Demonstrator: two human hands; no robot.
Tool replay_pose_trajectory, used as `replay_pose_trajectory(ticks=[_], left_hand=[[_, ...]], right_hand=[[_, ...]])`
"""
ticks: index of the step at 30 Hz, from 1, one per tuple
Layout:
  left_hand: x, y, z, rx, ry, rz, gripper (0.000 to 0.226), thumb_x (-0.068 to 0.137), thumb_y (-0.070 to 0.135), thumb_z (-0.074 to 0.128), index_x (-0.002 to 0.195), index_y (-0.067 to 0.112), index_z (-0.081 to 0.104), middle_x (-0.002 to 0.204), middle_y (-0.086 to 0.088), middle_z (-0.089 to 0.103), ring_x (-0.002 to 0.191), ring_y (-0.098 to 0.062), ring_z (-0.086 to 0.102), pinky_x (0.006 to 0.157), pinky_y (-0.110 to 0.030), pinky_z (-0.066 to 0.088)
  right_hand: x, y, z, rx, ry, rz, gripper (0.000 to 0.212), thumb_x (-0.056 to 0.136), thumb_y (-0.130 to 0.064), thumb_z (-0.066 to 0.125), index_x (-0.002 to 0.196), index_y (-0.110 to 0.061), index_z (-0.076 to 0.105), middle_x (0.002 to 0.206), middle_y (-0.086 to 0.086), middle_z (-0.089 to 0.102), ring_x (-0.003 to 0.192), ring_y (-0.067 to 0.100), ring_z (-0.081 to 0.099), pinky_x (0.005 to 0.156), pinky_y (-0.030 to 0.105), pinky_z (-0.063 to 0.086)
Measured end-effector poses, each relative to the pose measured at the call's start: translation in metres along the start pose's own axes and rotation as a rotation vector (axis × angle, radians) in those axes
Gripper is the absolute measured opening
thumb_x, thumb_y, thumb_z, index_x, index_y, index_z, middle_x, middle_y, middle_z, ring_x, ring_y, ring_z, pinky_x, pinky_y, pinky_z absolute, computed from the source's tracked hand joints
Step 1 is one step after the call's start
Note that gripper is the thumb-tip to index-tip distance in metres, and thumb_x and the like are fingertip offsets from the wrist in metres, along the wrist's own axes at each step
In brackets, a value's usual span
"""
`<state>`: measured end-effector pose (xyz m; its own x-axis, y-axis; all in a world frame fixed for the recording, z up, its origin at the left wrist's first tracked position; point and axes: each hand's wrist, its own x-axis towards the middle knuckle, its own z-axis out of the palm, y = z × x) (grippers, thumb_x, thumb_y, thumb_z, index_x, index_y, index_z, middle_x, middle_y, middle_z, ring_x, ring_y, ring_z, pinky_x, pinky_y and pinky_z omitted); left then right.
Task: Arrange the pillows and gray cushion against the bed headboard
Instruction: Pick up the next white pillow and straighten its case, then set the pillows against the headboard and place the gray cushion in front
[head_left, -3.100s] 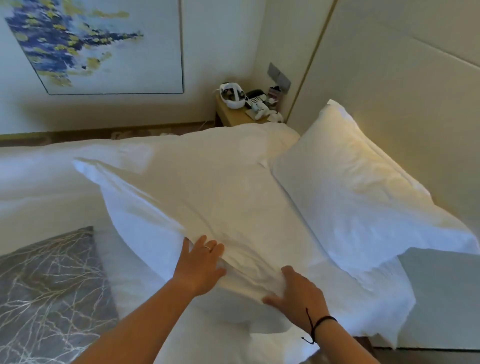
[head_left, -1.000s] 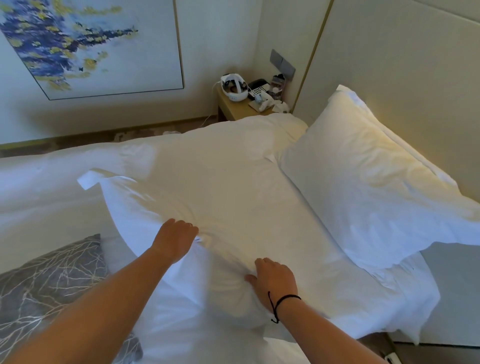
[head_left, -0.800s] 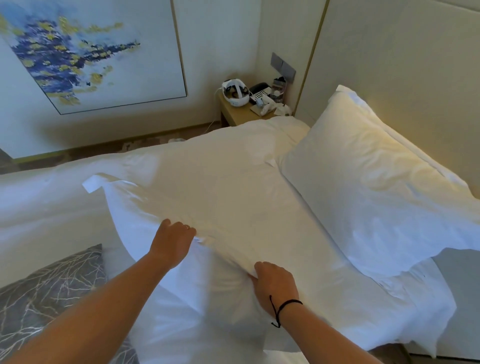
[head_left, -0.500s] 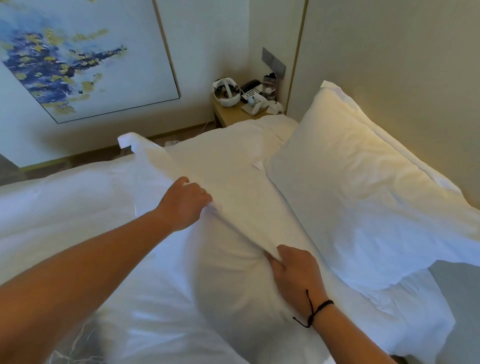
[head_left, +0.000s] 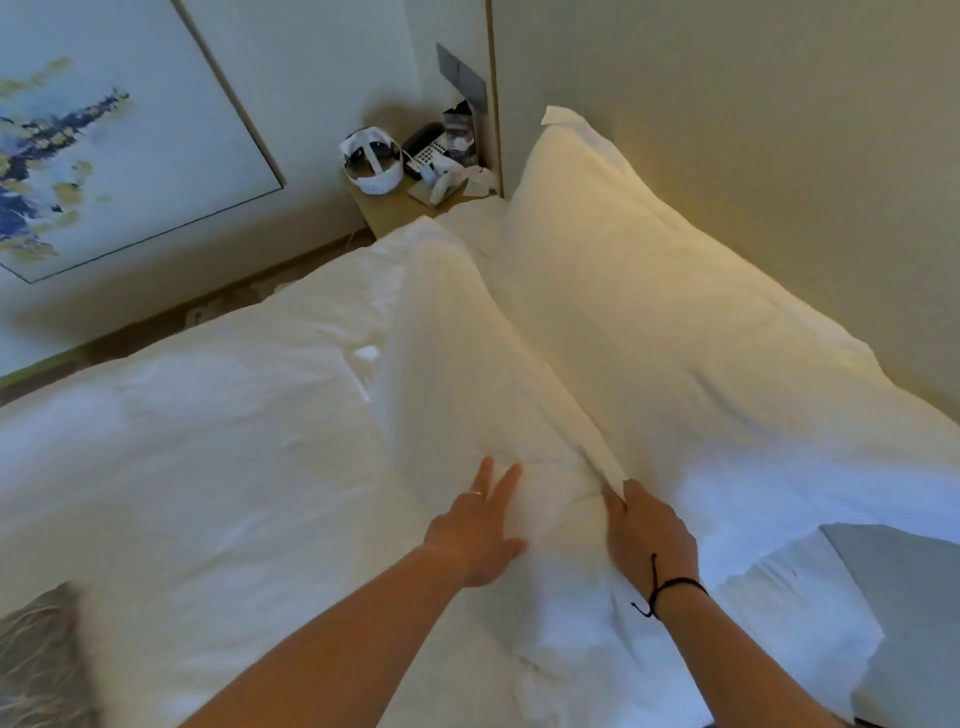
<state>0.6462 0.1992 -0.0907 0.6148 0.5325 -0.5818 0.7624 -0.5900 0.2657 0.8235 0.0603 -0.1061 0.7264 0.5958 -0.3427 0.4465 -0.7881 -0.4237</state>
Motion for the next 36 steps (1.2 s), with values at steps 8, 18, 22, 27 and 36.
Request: replay_pose_trajectory(ticks=[8, 18, 22, 27, 36], left_hand=[[0.006, -0.015, 0.008, -0.226, 0.063, -0.014, 0.074, 0.095, 0.051, 0.052, 0.155, 0.038, 0.010, 0.165, 0.007, 0.004, 0.147, -0.014, 0.025, 0.116, -0.034, 0.027], [-0.097, -0.103, 0.049, -0.070, 0.010, -0.226, 0.050, 0.099, 0.052, 0.039, 0.147, 0.040, 0.033, 0.156, 0.018, 0.032, 0.142, -0.009, 0.034, 0.113, -0.035, 0.033], [-0.164, -0.174, 0.081, -0.157, 0.092, -0.473, 0.047, 0.099, 0.049, 0.040, 0.145, 0.038, 0.037, 0.153, 0.016, 0.037, 0.137, -0.009, 0.041, 0.107, -0.033, 0.037], [-0.257, -0.249, 0.122, -0.374, 0.264, -0.746, 0.043, 0.099, 0.043, 0.043, 0.141, 0.033, 0.042, 0.151, 0.014, 0.040, 0.131, -0.011, 0.047, 0.104, -0.032, 0.040], [-0.368, -0.329, 0.222, -0.314, 0.199, -1.023, 0.054, 0.099, 0.042, 0.035, 0.150, 0.027, 0.029, 0.150, 0.004, 0.040, 0.128, -0.015, 0.049, 0.100, -0.032, 0.043]], right_hand=[[-0.003, 0.001, 0.007, 0.043, 0.013, -0.064, 0.036, 0.100, -0.051, 0.023, 0.077, -0.025, 0.032, 0.072, -0.005, 0.051, 0.062, 0.016, 0.049, 0.060, 0.036, 0.042], [-0.061, -0.046, 0.023, -0.245, 0.204, -0.415, 0.072, 0.086, -0.050, 0.060, 0.147, -0.018, 0.036, 0.151, 0.020, 0.033, 0.140, 0.038, 0.030, 0.113, 0.054, 0.024], [-0.101, -0.097, 0.061, -0.351, 0.016, -0.612, 0.071, 0.090, -0.052, 0.053, 0.150, -0.023, 0.031, 0.160, 0.016, 0.018, 0.147, 0.034, 0.015, 0.118, 0.055, 0.009], [-0.160, -0.162, 0.122, -0.401, -0.259, -0.815, 0.071, 0.093, -0.060, 0.039, 0.152, -0.032, 0.011, 0.163, 0.006, 0.005, 0.147, 0.023, 0.017, 0.120, 0.049, 0.007], [-0.260, -0.235, 0.228, -0.587, -0.811, -1.032, 0.061, 0.095, -0.046, 0.045, 0.148, -0.032, 0.018, 0.144, -0.001, 0.043, 0.125, 0.021, 0.046, 0.102, 0.033, 0.037]])
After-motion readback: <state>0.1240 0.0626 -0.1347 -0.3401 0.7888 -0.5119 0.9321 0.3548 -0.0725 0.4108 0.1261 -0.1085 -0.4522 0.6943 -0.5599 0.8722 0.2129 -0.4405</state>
